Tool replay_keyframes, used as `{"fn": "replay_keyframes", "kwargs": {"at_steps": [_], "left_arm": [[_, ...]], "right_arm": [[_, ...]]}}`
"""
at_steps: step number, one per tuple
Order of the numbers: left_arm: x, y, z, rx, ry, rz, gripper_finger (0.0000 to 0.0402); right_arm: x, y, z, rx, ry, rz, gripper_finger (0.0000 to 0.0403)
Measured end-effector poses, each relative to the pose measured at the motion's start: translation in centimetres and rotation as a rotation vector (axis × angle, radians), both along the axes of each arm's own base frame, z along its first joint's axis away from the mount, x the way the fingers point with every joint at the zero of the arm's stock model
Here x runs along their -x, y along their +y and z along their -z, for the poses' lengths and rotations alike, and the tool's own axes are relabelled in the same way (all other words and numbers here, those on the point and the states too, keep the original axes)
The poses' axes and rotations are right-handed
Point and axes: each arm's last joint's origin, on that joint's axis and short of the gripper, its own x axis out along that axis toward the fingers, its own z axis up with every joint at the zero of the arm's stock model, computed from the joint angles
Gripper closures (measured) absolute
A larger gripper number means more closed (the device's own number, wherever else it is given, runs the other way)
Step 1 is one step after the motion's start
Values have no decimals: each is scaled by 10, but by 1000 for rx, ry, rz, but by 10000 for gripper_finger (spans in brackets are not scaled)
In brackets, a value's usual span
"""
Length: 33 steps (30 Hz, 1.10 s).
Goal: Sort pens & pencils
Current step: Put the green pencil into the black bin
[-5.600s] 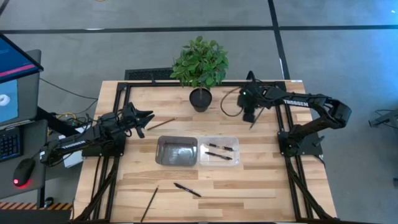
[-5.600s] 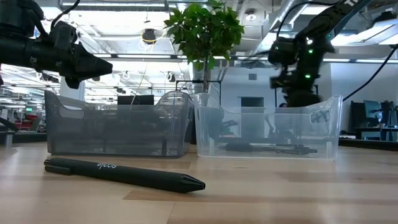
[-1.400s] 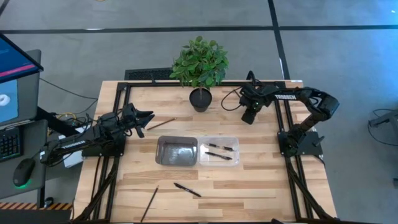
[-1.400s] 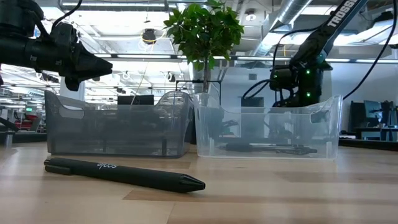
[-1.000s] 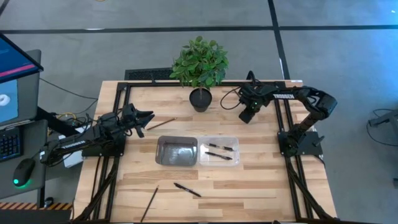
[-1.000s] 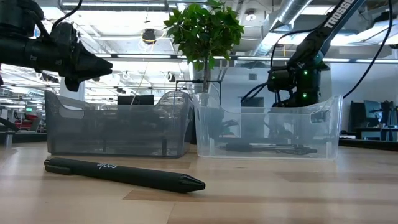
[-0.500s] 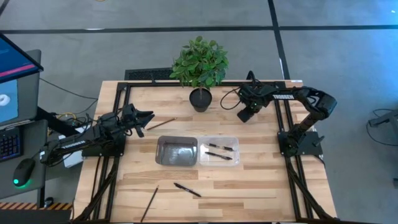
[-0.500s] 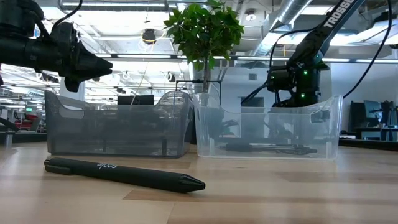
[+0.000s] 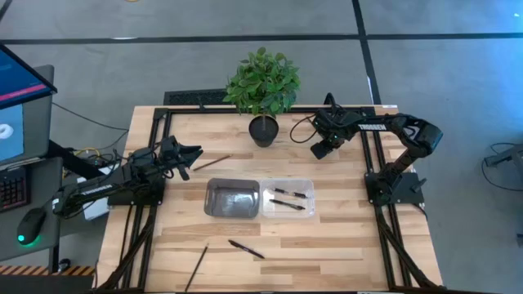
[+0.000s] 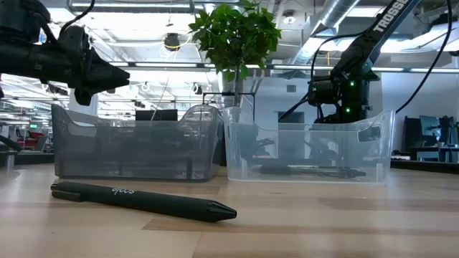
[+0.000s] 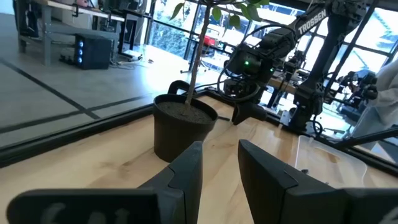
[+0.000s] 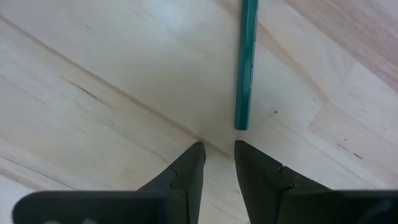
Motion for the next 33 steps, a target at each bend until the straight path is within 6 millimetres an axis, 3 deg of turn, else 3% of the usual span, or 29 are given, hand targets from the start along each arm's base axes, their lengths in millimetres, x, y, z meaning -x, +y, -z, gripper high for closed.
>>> {"fn": "replay_keyframes", "kwargs": {"at_steps": [16, 33], "left_arm": [[1, 3, -1, -11, -10, -104, 308], [1, 3, -1, 25, -30, -100, 308]], "right_arm": [[1, 1, 0, -8, 2, 58, 283], [0, 3, 0, -10, -3, 176, 283]]}}
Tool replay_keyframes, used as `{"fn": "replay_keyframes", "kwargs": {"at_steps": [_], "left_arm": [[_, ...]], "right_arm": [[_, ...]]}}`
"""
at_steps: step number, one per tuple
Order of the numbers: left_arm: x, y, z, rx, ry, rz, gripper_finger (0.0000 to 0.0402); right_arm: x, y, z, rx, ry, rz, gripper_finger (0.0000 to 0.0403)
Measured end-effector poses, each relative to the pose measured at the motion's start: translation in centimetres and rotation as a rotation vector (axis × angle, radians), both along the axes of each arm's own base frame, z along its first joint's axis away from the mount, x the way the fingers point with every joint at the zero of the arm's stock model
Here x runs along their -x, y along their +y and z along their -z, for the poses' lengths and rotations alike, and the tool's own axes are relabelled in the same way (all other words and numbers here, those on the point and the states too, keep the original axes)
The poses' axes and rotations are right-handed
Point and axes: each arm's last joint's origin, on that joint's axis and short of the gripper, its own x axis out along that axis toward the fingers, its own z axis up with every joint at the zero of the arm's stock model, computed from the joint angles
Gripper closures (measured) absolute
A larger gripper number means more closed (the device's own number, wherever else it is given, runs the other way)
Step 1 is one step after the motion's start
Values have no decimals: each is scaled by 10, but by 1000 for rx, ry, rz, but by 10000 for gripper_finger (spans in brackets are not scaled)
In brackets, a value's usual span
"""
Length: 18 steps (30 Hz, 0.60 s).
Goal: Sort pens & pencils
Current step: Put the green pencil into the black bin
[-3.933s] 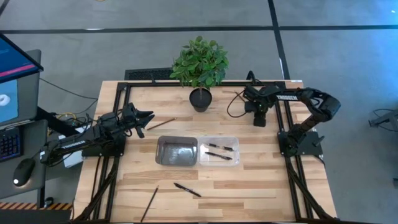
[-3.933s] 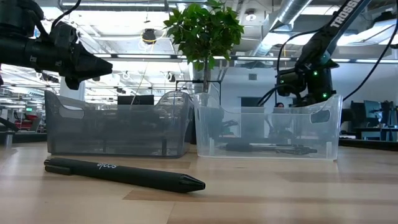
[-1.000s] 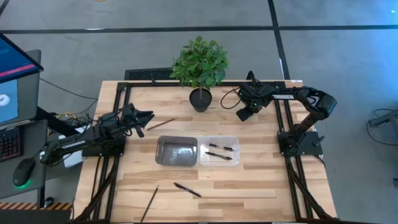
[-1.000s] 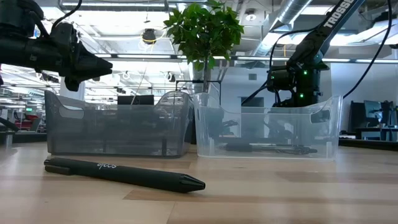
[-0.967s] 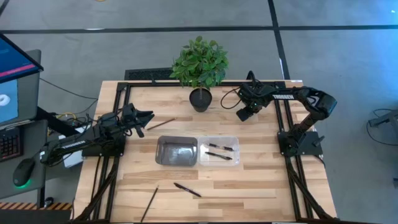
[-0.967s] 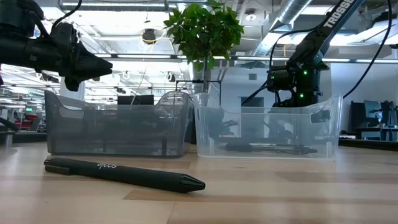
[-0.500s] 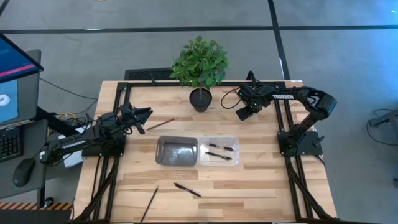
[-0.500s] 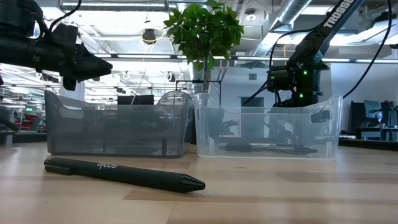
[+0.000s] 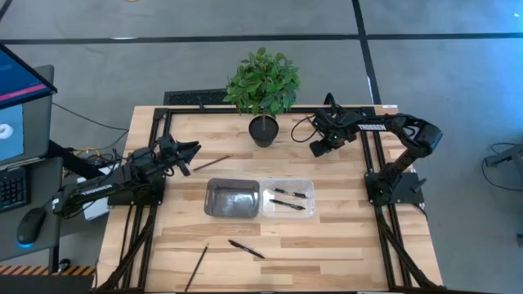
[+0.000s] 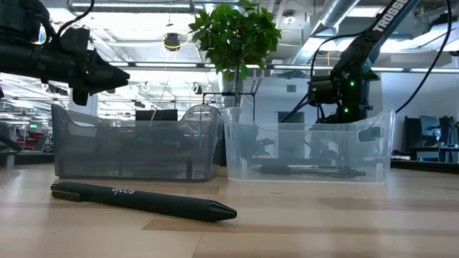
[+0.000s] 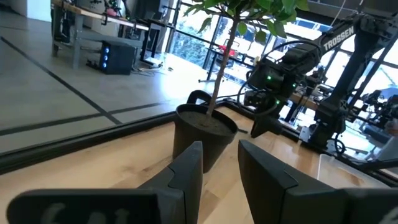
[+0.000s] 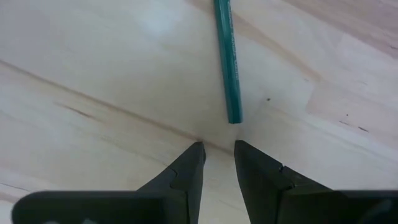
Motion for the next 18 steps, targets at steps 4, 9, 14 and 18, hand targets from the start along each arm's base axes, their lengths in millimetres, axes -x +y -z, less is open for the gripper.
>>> {"fn": "replay_keyframes", "kwargs": {"at_steps": [4, 9, 14, 18], "left_arm": [[0, 0, 0, 0, 0, 1, 308], [0, 0, 0, 18, -10, 2, 308], [0, 0, 0, 25, -14, 3, 308], [0, 0, 0, 25, -15, 3, 308]], "right_arm": [[0, 0, 0, 6, -7, 7, 283], [1, -3, 0, 20, -7, 18, 283], [2, -6, 0, 26, -9, 8, 283], [2, -6, 0, 36, -13, 26, 283]]}}
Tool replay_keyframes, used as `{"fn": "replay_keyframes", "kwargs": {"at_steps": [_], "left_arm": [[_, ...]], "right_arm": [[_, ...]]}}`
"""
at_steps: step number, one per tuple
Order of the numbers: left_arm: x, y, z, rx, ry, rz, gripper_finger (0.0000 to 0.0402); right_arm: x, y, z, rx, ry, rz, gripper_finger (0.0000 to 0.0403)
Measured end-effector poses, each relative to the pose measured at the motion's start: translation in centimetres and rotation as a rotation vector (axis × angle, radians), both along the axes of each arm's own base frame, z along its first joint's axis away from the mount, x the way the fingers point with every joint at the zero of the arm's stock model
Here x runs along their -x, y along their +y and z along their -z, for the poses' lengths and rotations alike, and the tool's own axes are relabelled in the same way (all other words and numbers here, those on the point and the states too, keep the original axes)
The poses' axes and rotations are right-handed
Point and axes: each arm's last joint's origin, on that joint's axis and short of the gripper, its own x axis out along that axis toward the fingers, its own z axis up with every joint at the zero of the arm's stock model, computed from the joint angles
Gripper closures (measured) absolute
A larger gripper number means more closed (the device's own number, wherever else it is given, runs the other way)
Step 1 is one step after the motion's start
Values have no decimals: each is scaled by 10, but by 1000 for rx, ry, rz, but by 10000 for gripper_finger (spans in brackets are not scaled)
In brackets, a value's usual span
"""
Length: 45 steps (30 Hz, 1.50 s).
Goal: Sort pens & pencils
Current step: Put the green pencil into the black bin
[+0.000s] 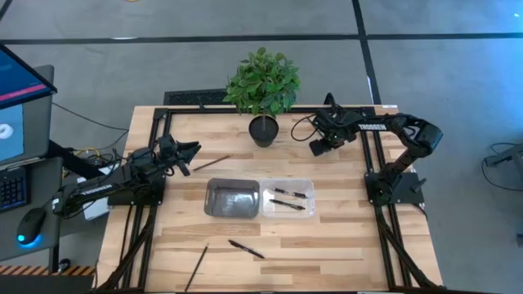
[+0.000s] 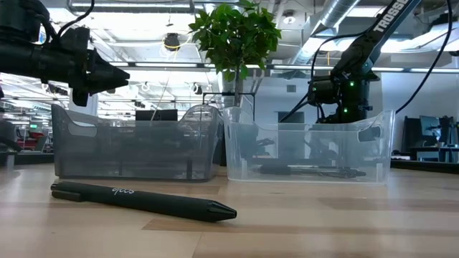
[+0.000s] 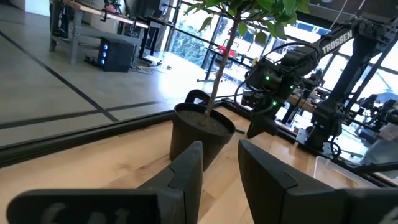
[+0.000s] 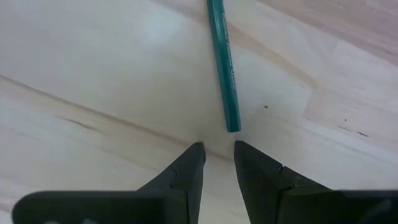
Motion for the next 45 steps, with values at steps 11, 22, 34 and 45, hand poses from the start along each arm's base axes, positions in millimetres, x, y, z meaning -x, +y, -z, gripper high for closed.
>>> {"fn": "replay_keyframes", "kwargs": {"at_steps": [11, 22, 34, 45], "left_arm": [[0, 0, 0, 0, 0, 0, 308], [0, 0, 0, 0, 0, 1, 308], [0, 0, 0, 0, 0, 2, 308], [0, 0, 0, 0, 0, 3, 308]], "right_arm": [[-2, -2, 0, 24, -18, 39, 283], [-3, -3, 0, 38, -29, 46, 283], [-1, 1, 0, 8, 19, -12, 283], [-1, -1, 0, 22, 18, -48, 283]]}}
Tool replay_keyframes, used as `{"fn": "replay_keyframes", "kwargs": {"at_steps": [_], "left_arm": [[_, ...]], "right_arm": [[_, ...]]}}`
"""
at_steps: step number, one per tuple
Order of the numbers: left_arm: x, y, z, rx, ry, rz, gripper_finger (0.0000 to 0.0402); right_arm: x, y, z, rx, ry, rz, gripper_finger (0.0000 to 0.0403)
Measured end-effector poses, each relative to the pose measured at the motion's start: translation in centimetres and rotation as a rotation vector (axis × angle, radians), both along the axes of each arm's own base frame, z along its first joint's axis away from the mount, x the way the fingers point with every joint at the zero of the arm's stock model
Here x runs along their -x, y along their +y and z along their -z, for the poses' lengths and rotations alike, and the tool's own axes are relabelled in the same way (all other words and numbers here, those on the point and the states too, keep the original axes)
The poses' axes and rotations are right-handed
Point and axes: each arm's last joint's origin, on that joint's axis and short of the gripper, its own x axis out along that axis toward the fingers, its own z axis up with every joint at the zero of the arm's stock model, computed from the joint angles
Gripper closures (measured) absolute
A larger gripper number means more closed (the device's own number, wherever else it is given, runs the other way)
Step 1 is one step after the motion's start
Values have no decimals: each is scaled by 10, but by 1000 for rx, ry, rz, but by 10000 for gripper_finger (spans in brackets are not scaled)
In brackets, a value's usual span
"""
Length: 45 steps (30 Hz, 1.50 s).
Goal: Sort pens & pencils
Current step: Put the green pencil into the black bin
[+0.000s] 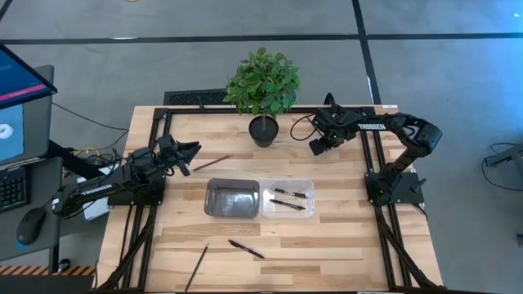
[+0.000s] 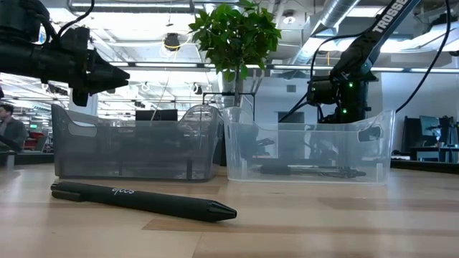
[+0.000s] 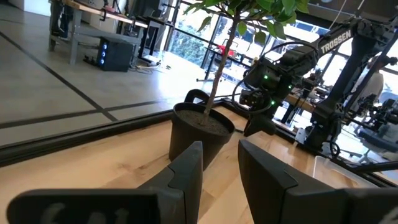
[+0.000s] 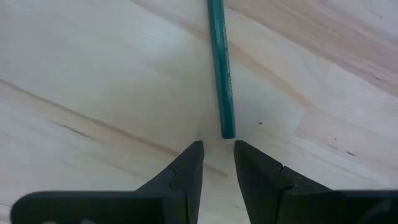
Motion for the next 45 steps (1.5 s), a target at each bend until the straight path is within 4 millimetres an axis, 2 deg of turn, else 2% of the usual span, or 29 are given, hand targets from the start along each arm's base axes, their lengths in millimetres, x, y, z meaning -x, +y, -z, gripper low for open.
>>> {"fn": "replay_keyframes", "kwargs": {"at_steps": [32, 45], "left_arm": [[0, 0, 0, 23, -14, 0, 308], [0, 0, 0, 23, -13, 0, 308]], "right_arm": [[-1, -9, -1, 51, -17, -124, 283], [-2, -9, 0, 52, 5, -243, 283]]}}
